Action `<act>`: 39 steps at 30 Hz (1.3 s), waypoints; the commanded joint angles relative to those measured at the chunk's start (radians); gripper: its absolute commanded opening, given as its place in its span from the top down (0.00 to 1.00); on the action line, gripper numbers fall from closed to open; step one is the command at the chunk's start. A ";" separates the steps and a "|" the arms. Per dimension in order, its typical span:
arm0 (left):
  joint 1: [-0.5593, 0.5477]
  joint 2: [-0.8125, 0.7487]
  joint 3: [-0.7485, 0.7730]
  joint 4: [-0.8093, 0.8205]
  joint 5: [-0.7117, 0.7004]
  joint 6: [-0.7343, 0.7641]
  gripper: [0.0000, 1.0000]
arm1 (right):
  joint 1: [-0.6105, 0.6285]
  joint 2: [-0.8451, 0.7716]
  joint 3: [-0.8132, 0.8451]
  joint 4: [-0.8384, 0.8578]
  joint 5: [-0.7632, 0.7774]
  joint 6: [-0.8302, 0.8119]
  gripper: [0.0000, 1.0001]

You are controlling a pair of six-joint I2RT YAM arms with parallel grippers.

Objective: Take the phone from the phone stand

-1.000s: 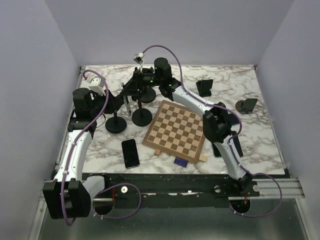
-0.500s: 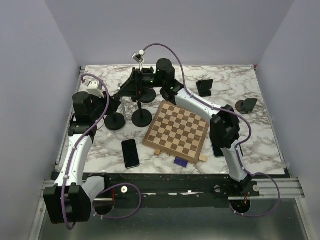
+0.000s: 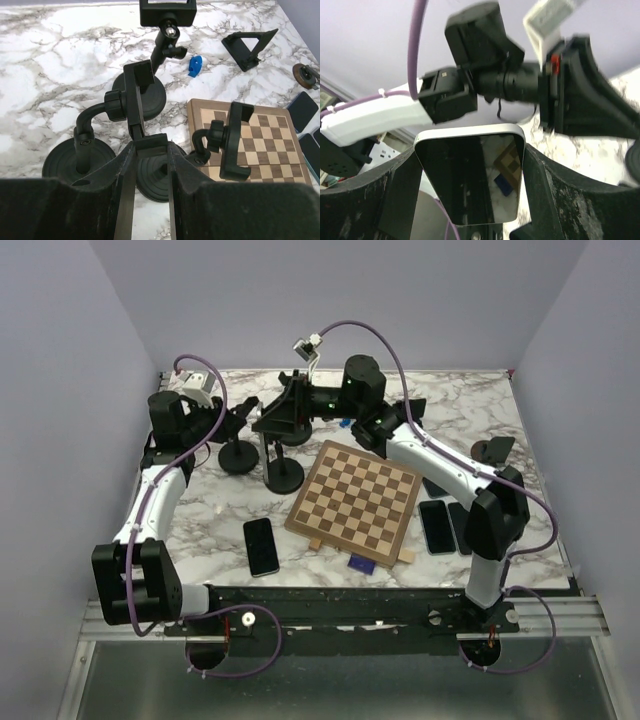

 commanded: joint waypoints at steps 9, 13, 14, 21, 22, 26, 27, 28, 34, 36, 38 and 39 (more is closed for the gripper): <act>0.019 -0.040 0.072 -0.015 -0.117 -0.013 0.35 | 0.095 -0.260 -0.414 -0.030 0.316 0.046 0.99; 0.017 -0.091 0.066 -0.048 -0.106 -0.036 0.21 | 0.155 -0.258 -0.450 -0.064 0.425 0.069 0.99; 0.017 -0.107 0.068 -0.064 -0.119 -0.039 0.16 | 0.176 -0.253 -0.453 -0.075 0.453 0.073 1.00; 0.004 -0.274 0.083 -0.195 -0.426 -0.007 0.10 | 0.325 -0.116 -0.356 -0.270 0.773 0.183 0.99; 0.003 -0.299 0.085 -0.207 -0.466 -0.010 0.10 | 0.341 -0.077 -0.326 -0.295 0.808 0.199 0.99; -0.028 -0.415 0.054 -0.191 -0.577 -0.004 0.10 | 0.380 0.061 -0.223 -0.377 0.894 0.260 0.99; -0.045 -0.443 0.043 -0.182 -0.606 0.003 0.10 | 0.387 0.094 -0.191 -0.400 0.901 0.272 0.99; -0.060 -0.461 0.037 -0.175 -0.618 0.013 0.10 | 0.394 0.131 -0.158 -0.419 0.913 0.282 0.99; -0.075 -0.524 0.026 -0.163 -0.648 0.007 0.10 | 0.436 0.323 0.018 -0.497 0.935 0.318 0.99; -0.075 -0.528 0.030 -0.168 -0.636 -0.003 0.10 | 0.452 0.363 0.066 -0.512 0.953 0.318 0.99; -0.075 -0.530 0.033 -0.169 -0.626 -0.010 0.10 | 0.463 0.406 0.118 -0.541 0.967 0.326 0.99; -0.100 -0.530 0.035 -0.171 -0.626 -0.014 0.10 | 0.465 0.418 0.125 -0.543 0.969 0.333 0.99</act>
